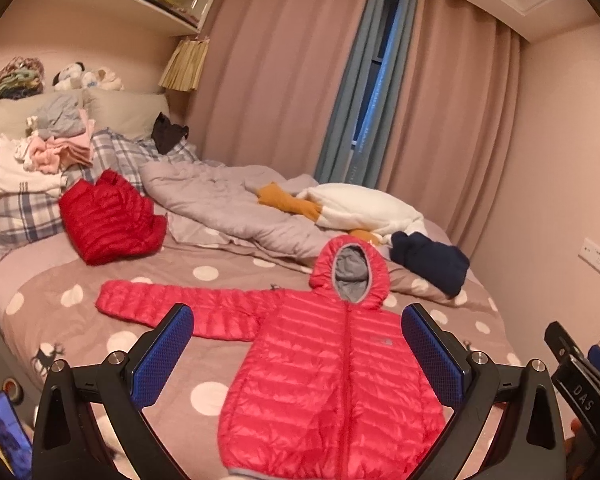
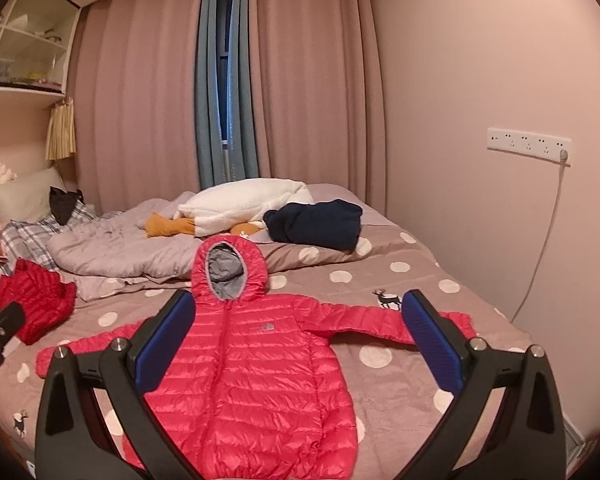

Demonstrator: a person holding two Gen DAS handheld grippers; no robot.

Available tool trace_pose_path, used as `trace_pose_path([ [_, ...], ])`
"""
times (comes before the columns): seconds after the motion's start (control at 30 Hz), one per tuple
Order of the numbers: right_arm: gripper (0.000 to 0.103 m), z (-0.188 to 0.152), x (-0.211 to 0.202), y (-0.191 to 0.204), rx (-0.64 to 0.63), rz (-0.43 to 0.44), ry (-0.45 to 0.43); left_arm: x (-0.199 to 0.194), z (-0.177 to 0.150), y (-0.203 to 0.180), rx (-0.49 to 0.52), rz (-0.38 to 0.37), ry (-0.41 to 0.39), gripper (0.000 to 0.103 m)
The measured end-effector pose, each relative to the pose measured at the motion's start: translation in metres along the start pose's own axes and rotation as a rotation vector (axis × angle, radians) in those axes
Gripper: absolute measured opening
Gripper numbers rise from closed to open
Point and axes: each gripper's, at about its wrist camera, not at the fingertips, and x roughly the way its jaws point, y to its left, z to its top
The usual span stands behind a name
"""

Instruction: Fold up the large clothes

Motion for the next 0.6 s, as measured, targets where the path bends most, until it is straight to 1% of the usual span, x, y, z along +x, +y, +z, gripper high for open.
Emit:
trace_pose_path([
  [0.23,0.103,0.0,0.008,0.006,-0.032,-0.006,0.015,0.007,0.0,0.004,-0.007,0.035,-0.002,0.103],
  [0.37,0.103,-0.002,0.011,0.006,-0.045,-0.024,0.027,0.007,-0.002,0.003,-0.007,0.024,-0.001,0.103],
  [0.6,0.103,-0.003,0.013,0.002,-0.034,-0.02,0.043,0.008,-0.003,-0.003,0.01,0.013,0.005,0.103],
])
